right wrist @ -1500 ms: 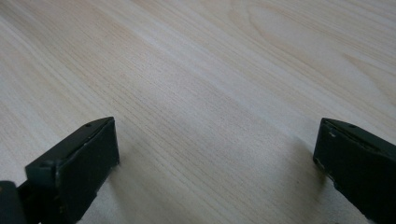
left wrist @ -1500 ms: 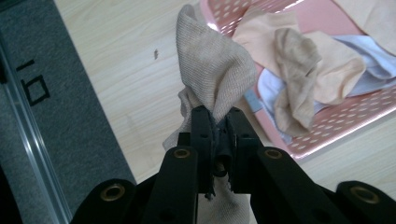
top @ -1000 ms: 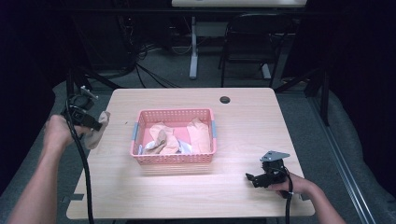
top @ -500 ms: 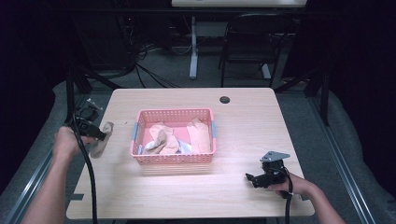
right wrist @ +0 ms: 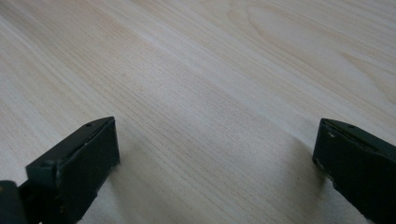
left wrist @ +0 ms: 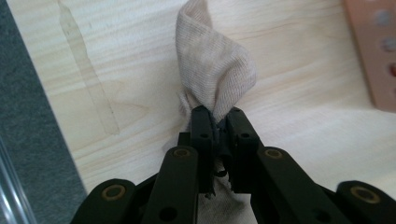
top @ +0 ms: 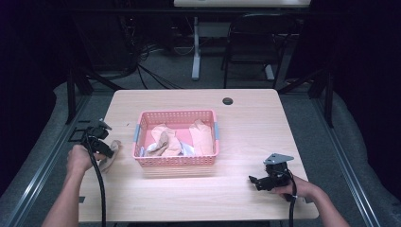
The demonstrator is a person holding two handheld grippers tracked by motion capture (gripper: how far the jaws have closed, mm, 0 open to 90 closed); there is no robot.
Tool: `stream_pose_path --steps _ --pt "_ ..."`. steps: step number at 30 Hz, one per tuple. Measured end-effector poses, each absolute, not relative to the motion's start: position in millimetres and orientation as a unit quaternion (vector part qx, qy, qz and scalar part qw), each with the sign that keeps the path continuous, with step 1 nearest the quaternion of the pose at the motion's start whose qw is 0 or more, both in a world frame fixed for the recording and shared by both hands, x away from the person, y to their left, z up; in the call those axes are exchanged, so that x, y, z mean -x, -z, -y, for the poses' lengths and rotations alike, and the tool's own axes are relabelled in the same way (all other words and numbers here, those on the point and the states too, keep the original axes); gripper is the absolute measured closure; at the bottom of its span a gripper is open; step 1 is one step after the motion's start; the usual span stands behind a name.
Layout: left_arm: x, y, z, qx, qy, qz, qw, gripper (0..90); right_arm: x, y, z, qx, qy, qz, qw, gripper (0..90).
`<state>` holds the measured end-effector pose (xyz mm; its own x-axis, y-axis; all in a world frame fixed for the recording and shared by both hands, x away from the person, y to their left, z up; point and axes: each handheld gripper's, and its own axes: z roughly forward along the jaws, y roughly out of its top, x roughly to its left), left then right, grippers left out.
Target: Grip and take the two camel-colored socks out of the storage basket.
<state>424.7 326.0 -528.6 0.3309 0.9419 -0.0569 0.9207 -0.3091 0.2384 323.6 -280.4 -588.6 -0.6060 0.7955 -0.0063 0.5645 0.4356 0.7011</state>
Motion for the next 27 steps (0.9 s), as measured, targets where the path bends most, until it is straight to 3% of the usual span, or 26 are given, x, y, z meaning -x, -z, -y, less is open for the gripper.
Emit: stream_pose_path --steps 7,16,27 --pt "-423 540 -327 -0.799 -0.039 -0.586 0.128 78.0 -323 589 281 -0.410 -0.337 -0.830 0.173 0.0" --pt "-420 492 -329 -0.806 -0.055 -0.575 0.128 29.4 -323 588 281 -0.410 -0.337 -0.830 0.173 0.0" --pt "-416 424 -332 -0.808 -0.098 -0.567 0.126 0.3 -323 589 280 -0.410 -0.338 -0.829 0.173 0.0"
